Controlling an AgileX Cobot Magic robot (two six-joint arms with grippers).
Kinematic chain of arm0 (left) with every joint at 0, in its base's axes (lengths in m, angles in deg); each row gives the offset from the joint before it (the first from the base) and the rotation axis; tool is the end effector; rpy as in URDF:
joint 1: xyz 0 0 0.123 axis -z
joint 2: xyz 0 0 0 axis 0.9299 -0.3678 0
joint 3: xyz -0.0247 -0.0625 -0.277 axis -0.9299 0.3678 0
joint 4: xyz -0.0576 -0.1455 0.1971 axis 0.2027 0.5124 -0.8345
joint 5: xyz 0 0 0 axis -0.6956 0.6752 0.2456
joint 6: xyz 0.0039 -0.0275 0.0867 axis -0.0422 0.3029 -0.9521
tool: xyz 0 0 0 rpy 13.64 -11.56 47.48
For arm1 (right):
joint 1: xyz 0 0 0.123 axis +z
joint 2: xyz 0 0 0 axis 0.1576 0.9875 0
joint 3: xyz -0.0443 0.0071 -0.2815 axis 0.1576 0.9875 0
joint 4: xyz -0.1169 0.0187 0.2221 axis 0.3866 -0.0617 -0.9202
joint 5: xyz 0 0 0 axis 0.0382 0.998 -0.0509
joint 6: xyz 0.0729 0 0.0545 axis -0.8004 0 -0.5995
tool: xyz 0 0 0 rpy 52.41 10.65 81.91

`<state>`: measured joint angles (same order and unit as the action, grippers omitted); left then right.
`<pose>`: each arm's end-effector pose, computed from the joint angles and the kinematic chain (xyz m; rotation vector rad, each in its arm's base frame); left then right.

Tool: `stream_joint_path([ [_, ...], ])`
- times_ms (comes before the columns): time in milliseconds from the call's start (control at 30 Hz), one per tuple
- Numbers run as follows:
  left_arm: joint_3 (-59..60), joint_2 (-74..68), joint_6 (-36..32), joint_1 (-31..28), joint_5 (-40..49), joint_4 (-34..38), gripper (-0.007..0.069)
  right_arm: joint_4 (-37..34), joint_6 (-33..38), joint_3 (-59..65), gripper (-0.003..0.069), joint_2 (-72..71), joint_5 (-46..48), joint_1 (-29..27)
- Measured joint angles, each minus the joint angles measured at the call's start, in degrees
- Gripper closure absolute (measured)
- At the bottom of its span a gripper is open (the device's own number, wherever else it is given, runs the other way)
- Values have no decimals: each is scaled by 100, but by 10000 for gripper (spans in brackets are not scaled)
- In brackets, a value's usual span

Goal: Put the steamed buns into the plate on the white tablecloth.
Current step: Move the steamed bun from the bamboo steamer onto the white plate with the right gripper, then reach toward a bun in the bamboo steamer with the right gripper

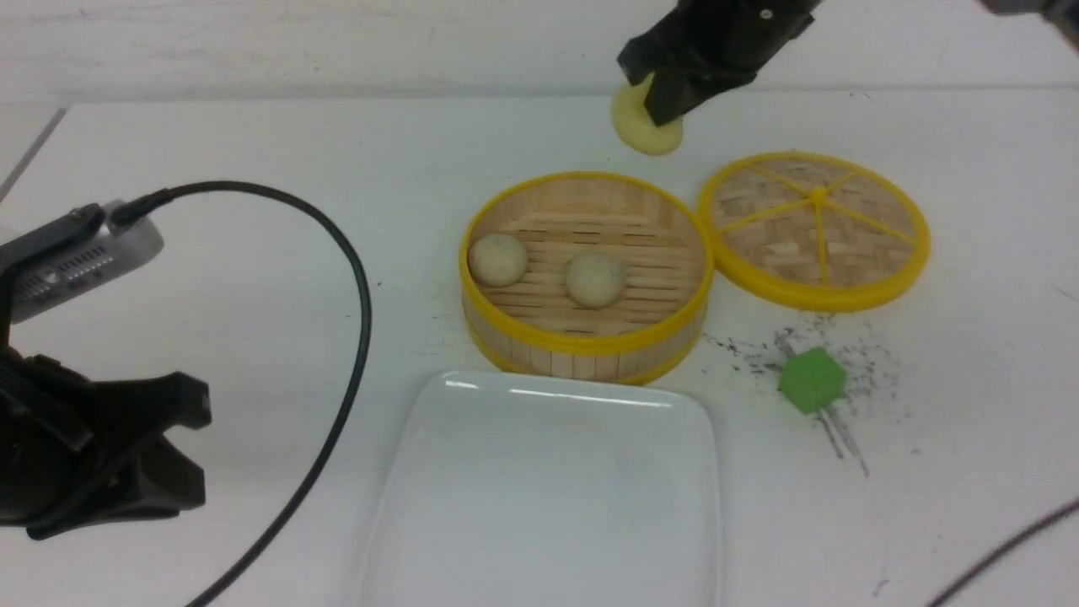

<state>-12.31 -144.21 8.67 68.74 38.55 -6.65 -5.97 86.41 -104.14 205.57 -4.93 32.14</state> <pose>0.1801 -0.0272 0.2927 -0.2600 2.7019 -0.4760 0.4051 0.1944 0.3535 -0.6402 2.5404 0.4214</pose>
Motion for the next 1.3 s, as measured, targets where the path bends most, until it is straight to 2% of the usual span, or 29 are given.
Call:
stream_joint_path([
  [167, 0, 0, -7, 0, -21, 0, 505, -273, -51, 2576, 646, -999, -49, 438],
  [200, 0, 0, -7, 0, -20, 0, 505, -273, -51, 2576, 646, -1022, -66, 438],
  [233, 0, 0, -9, 0, -57, -4, 501, -412, -57, 3509, 640, -1140, -403, 719],
  [333, 0, 0, -9, 0, -90, -6, 498, -468, -57, 4340, 622, -1119, -1168, 1023],
  [400, 0, 0, -14, 0, -114, -6, 497, -454, -57, 4772, 572, -1042, -1761, 1187],
  [433, 0, 0, -14, 0, -114, -6, 497, -455, -57, 4795, 566, -1042, -1761, 1196],
  [467, 0, 0, -14, 0, -126, -11, 497, -444, -63, 4893, 506, -992, -1945, 1230],
  [567, 0, 0, -14, 0, -193, -11, 497, -421, -67, 4881, 405, -967, -2059, 1217],
  [600, 0, 0, -14, 0, -257, -11, 496, -373, -67, 4746, 321, -967, -2056, 1162],
  [667, 0, 0, -14, 0, -280, -11, 496, -303, -67, 4478, 250, -950, -2056, 1061],
  [800, 0, 0, -14, 0, -286, -13, 491, -177, -67, 3653, 166, -805, -2135, 697],
  [967, 0, 0, -14, 0, -310, -13, 485, -141, -67, 2755, 158, -411, -2387, 476],
  [1067, 0, 0, -14, 0, -348, -13, 482, -141, -67, 2068, 174, 173, -2834, 456],
  [1300, 0, 0, -14, 0, -475, -41, 479, 92, -67, 1348, 212, 1148, -2972, 446],
])
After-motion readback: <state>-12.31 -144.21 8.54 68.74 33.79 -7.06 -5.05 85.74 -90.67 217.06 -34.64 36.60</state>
